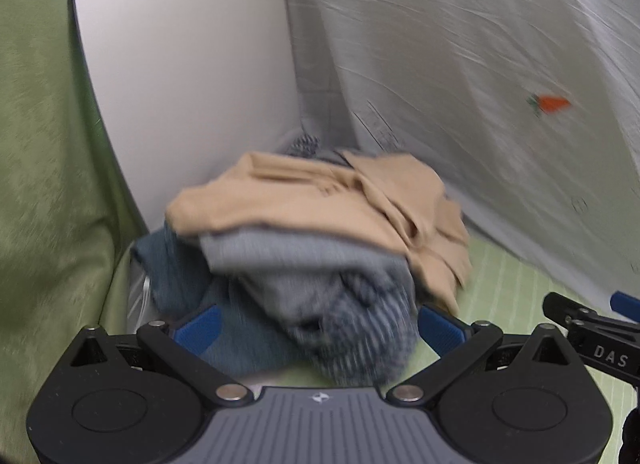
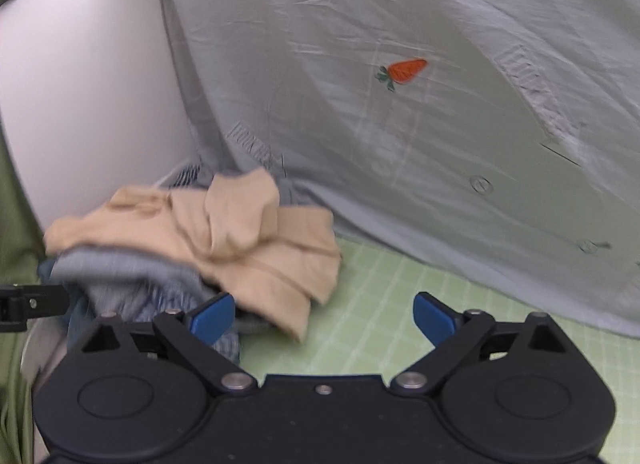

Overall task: Fold clothes
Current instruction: 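Grasp the beige sweater on the pile with the right gripper and lift it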

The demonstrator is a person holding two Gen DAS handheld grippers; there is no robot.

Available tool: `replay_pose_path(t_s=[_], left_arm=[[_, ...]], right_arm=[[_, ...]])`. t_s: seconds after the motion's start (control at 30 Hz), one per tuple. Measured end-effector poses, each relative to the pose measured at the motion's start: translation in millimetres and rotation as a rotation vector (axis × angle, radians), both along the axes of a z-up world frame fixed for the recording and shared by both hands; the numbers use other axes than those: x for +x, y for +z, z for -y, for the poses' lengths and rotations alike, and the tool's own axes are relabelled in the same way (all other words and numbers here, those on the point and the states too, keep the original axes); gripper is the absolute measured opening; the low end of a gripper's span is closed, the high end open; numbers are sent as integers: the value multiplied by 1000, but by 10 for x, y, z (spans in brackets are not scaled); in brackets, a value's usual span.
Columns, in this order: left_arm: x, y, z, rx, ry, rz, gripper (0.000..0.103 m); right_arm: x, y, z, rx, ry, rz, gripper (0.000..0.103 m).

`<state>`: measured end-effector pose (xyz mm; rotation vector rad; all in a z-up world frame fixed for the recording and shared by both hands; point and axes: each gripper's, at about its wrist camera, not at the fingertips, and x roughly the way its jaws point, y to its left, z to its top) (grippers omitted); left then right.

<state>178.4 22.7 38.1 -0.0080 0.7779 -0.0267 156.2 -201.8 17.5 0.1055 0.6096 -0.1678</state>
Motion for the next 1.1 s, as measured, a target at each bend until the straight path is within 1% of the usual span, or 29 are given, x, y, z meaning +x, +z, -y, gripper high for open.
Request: replay_pose_path(t_s=[0.07,0.17,0.23,0.27,0.3,0.4,0.43,0.5,0.53,0.57,0.6,0.63,0.67,0.73,0.83,0.93,1.0,1.1], left_arm=[[299,-34,-83,-16,29,-6,101],[743,-136,-238,-59,82,-32,92],[1019,-245,-331,-84,119,-49,88],[1131,-311,-364,-90,134,-61,83],[1244,-383,-395,-97,147,-77,75],[1425,-556,-486,-127,164,-97,67],[1443,-589,-511,-144,167,-90,65],[1442,-619,-538,-164,171,-80,59],[1439,-627,-538,-165,170,-76,57],[1434,-628,-528,-158,165,-72,54],[1424,-620,-507,-144,157,-66,50],[1412,-607,-489,-130,149,-62,48],[1399,-592,-474,-120,143,-58,46],[1342,-535,-445,-115,135,-49,45],[1219,-427,-397,-122,114,-32,44],[992,-287,-288,-142,72,-3,44],[813,-214,-157,-145,41,11,44],[496,-158,128,-145,-14,18,44]], right_arm=[[286,-30,24,21,4,1,95],[746,-145,48,71,14,-4,94],[1076,-269,53,108,21,-16,92],[1242,-345,53,127,24,-24,91],[1398,-432,51,147,27,-31,90],[1795,-692,0,236,21,-62,87],[1895,-775,0,276,17,-74,83],[2029,-929,4,358,28,-100,68],[2056,-988,11,401,47,-105,48],[2046,-1015,16,446,71,-97,30],[2000,-1005,9,461,85,-80,25],[1942,-975,-7,437,96,-62,20],[1873,-932,-25,401,112,-44,18],[1704,-846,-11,358,108,-19,17],[1338,-673,80,317,63,24,17],[795,-489,265,289,-11,82,16],[359,-417,440,285,-79,108,16],[-350,-403,774,253,-189,111,16]])
